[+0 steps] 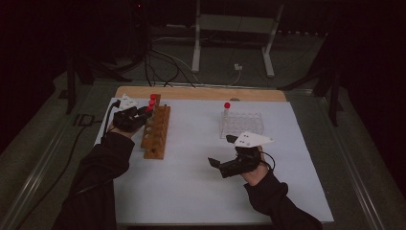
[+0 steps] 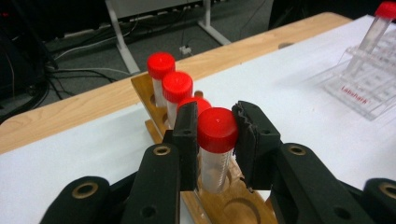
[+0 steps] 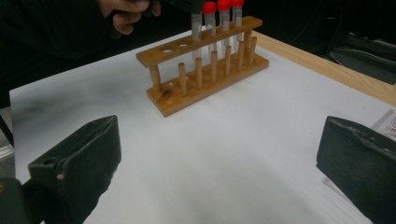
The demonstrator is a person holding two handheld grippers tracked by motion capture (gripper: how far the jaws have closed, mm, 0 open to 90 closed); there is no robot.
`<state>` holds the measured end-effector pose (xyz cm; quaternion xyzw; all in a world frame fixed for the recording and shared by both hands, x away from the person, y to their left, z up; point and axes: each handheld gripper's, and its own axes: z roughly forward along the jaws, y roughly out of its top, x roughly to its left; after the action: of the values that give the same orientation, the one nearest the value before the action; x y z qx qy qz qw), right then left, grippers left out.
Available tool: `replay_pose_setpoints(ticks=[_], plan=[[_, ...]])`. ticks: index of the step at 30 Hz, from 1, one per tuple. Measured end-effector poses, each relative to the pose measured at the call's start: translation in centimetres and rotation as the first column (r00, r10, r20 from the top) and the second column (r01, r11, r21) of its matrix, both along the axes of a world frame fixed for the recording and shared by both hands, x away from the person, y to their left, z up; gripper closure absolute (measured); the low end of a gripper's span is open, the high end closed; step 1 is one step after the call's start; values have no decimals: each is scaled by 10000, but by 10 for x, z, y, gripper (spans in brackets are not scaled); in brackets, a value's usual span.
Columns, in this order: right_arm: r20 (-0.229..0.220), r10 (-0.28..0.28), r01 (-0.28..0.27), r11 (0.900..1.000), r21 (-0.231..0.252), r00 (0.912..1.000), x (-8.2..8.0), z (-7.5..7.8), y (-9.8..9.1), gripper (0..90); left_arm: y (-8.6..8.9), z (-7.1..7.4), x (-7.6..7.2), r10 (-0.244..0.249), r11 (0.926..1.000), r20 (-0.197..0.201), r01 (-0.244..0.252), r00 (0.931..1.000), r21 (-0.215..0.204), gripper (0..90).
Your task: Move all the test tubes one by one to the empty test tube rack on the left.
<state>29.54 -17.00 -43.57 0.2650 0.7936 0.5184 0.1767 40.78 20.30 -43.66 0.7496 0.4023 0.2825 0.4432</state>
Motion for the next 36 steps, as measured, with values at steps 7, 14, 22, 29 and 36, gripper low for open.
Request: replay_pose_setpoints(ticks=[7,14,22,29,36], plan=[[-5,-1,1,10000,1,10000,0,0,0,0,-1,-7,0,-20,10000,-90,19,10000,-68,720],[4,8,-8,10000,10,10000,0,0,0,0,3,-8,-2,48,9999,-96,-49,9999,-127,719],[-61,52,-52,10000,25,10000,1,0,0,0,4,-8,-1,43,9999,-205,-46,9998,-155,716],[40,8,-9,10000,89,10000,1,3,-2,0,2,-7,-3,-30,10000,-363,27,9993,-80,621],[290,-327,318,9989,337,9990,6,9,-9,0,3,1,-17,-427,9987,-306,418,9986,-292,385]])
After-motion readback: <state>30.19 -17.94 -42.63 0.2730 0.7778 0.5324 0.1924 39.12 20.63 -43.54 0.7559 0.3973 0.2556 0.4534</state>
